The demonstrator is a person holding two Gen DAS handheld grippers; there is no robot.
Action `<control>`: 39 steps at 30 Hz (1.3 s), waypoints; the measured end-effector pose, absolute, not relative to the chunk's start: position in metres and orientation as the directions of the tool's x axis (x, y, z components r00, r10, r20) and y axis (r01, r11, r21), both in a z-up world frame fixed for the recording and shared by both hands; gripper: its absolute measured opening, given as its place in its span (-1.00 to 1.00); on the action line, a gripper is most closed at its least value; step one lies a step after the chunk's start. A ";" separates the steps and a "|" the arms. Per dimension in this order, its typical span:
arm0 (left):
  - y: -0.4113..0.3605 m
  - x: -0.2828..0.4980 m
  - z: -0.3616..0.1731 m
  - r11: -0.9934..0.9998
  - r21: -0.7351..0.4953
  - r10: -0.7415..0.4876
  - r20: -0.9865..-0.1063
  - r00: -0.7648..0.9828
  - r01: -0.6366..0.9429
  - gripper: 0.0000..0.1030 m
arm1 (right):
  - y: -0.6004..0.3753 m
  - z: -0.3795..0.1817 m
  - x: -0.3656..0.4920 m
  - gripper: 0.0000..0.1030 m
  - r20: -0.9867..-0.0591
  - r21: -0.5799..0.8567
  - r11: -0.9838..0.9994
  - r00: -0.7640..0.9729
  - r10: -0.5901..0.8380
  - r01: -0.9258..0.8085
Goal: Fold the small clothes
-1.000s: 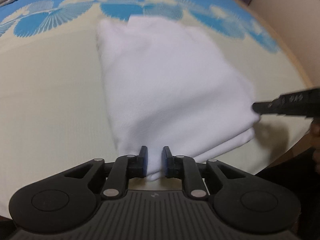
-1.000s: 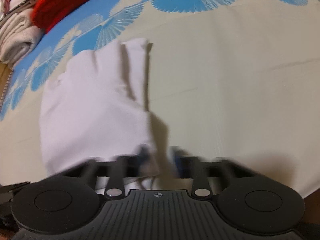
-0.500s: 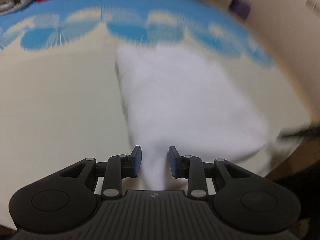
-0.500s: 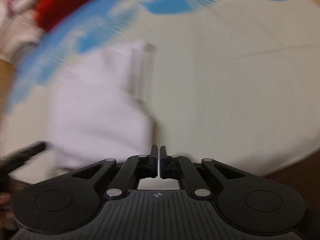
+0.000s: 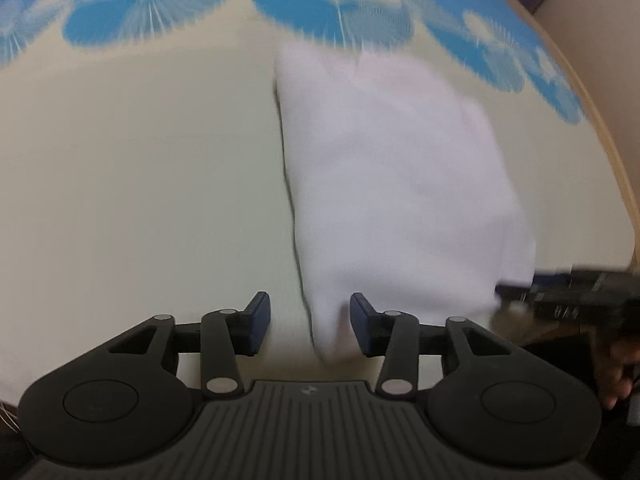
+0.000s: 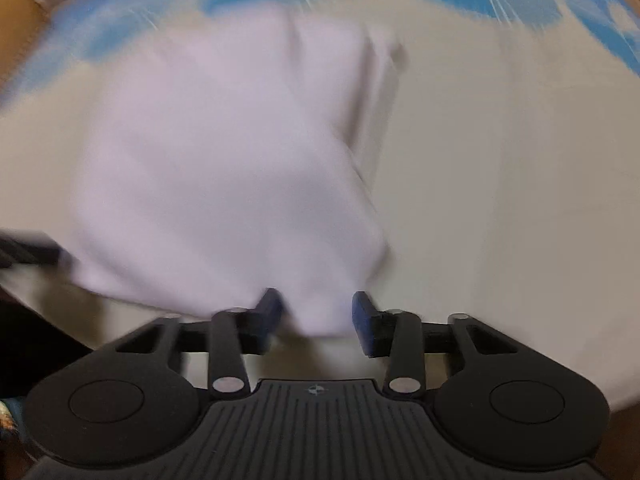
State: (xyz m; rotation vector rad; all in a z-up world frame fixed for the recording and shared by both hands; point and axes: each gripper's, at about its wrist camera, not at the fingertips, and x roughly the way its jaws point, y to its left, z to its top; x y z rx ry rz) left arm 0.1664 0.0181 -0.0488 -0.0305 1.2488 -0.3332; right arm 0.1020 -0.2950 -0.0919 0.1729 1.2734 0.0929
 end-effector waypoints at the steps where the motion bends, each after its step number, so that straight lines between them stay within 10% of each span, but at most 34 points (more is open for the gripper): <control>1: 0.020 0.175 -0.036 0.949 -0.207 -0.274 -0.915 0.295 0.238 0.03 | -0.297 -0.084 0.104 0.11 -0.933 0.206 0.978 0.311 0.183 0.042; 7: 0.017 0.234 -0.001 0.928 -0.259 -0.351 -0.851 0.391 0.270 0.42 | -0.324 -0.047 0.104 0.19 -0.816 0.350 0.929 0.527 0.237 0.123; 16: 0.019 0.279 -0.096 0.889 -0.457 -0.441 -0.855 0.274 0.005 0.41 | -0.316 -0.083 0.131 0.29 -0.883 0.281 0.928 0.444 0.150 0.244; 24: -0.002 0.291 -0.111 0.899 -0.427 -0.437 -0.871 0.222 0.096 0.40 | -0.318 -0.098 0.144 0.41 -0.903 0.274 0.914 0.408 0.137 0.299; 29: -0.002 0.292 -0.115 0.905 -0.411 -0.426 -0.879 0.214 0.113 0.22 | -0.311 -0.097 0.146 0.13 -0.896 0.288 0.912 0.420 0.147 0.293; 34: 0.004 0.294 -0.101 0.890 -0.432 -0.455 -0.861 0.228 0.147 -0.40 | -0.305 -0.093 0.146 -0.36 -0.875 0.330 0.902 0.449 0.180 0.280; 39: 0.023 0.297 -0.056 0.889 -0.402 -0.457 -0.800 0.388 0.220 -0.42 | -0.287 -0.080 0.156 -0.55 -0.828 0.375 0.898 0.519 0.213 0.230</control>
